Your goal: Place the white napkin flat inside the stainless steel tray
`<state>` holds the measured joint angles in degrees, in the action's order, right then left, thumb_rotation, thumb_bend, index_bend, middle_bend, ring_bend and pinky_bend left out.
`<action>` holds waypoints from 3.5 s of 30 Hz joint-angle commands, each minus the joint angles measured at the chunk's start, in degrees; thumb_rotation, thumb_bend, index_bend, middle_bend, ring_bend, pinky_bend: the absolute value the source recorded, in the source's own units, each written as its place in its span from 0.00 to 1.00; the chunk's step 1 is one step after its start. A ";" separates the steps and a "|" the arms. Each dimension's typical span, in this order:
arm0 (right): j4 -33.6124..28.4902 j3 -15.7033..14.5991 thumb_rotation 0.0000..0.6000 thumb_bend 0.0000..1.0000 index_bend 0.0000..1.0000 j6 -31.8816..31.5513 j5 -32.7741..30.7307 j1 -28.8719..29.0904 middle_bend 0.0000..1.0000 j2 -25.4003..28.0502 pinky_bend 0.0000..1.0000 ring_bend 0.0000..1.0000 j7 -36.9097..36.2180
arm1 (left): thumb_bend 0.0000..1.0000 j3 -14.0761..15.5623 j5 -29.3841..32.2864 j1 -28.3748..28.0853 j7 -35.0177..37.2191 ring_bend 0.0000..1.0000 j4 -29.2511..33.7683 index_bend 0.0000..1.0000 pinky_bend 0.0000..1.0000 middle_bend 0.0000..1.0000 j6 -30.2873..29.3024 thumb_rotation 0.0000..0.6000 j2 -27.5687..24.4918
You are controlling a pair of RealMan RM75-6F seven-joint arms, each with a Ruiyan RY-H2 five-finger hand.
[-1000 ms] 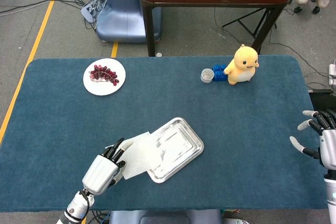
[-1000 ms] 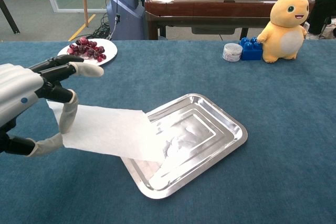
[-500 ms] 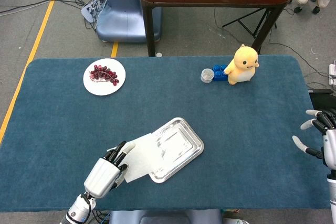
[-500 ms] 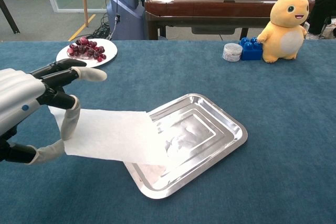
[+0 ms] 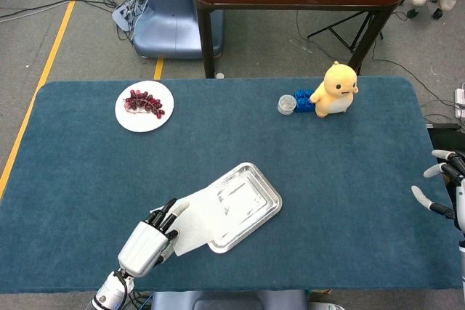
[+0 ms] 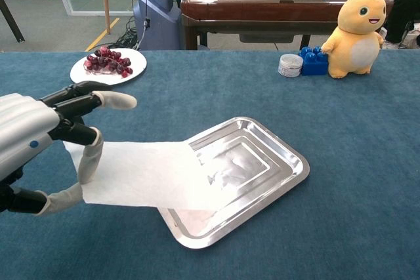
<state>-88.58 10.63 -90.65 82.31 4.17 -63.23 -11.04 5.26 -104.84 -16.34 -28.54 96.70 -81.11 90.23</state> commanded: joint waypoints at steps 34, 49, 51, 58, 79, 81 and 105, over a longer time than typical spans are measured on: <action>-0.75 0.81 1.00 0.19 0.52 -1.67 -0.03 -1.01 0.30 1.19 0.10 0.18 -1.28 | 0.66 -2.28 3.51 -0.20 -0.83 0.05 -4.24 0.64 0.31 0.14 3.89 1.00 2.98; -1.77 0.91 1.00 0.19 0.52 -3.19 0.89 -1.69 0.30 1.99 0.10 0.18 -2.15 | 0.66 -2.98 4.76 -1.21 -2.12 0.05 -5.49 0.63 0.31 0.14 5.73 1.00 3.98; -1.80 0.96 1.00 0.19 0.52 -3.23 0.84 -1.73 0.30 2.06 0.10 0.18 -2.27 | 0.66 -3.08 4.84 -1.36 -2.04 0.05 -5.65 0.63 0.31 0.14 5.83 1.00 4.13; -1.92 1.14 1.00 0.19 0.52 -3.46 0.72 -1.94 0.30 2.37 0.10 0.18 -3.18 | 0.66 -2.26 4.07 -1.29 -2.13 0.05 -5.07 0.63 0.31 0.14 5.39 1.00 4.18; -2.93 1.60 1.00 0.19 0.52 -5.45 1.30 -2.99 0.30 3.64 0.10 0.18 -5.42 | 0.66 -1.60 3.75 -1.67 -3.46 0.05 -5.48 0.57 0.31 0.14 6.21 1.00 5.22; -3.02 1.59 1.00 0.19 0.52 -5.60 1.40 -3.09 0.30 3.73 0.10 0.18 -5.59 | 0.65 -1.57 3.65 -1.75 -3.27 0.05 -5.57 0.55 0.31 0.14 6.21 1.00 5.24; -2.99 1.92 1.00 0.19 0.52 -5.70 1.04 -3.31 0.30 4.04 0.10 0.18 -6.65 | 0.26 -1.19 2.03 -2.59 -0.93 0.04 -7.33 0.37 0.31 0.14 5.64 1.00 5.71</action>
<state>-91.57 12.56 -96.35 83.35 0.86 -59.19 -17.69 4.07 -102.82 -18.92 -29.48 89.38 -75.46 95.95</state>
